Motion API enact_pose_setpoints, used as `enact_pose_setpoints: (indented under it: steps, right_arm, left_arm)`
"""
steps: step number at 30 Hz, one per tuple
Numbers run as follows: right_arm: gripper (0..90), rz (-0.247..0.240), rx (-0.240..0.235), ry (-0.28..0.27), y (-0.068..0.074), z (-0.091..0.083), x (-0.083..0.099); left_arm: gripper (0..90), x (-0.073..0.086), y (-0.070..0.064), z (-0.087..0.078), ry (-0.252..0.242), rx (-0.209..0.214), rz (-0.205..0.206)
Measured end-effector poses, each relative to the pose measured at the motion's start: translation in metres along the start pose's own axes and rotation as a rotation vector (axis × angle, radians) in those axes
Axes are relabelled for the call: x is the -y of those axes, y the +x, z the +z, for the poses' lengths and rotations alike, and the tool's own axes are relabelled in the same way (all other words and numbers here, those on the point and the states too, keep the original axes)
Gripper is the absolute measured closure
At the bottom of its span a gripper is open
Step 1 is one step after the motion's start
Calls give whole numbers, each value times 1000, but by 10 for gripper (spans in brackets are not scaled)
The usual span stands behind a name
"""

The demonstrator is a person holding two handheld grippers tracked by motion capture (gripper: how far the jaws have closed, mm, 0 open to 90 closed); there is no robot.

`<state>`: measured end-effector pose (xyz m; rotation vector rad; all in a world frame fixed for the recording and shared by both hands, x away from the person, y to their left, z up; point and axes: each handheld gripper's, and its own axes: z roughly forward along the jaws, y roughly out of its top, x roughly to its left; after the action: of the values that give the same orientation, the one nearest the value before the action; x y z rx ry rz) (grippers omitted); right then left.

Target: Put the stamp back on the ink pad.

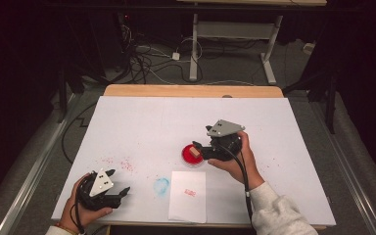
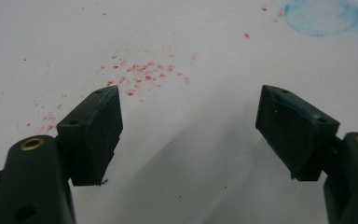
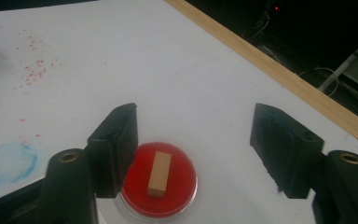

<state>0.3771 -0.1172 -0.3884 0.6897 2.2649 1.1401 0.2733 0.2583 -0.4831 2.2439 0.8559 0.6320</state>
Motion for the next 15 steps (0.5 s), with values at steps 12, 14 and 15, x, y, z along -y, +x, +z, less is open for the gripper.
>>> enact_pose_setpoints:
  steps: [12, 14, 15]
  right_arm:
    - [251, -22, 14, -78, 0, -24, 3]
    - [251, -25, 30, -82, 0, -28, 4]
    - [252, -28, 36, -84, 0, -30, 4]
  left_arm:
    - [222, 0, 0, 0, -3, 0, -2]
    - [223, 0, 0, -1, -5, 0, -2]
    - [223, -1, 0, -1, -4, 0, -3]
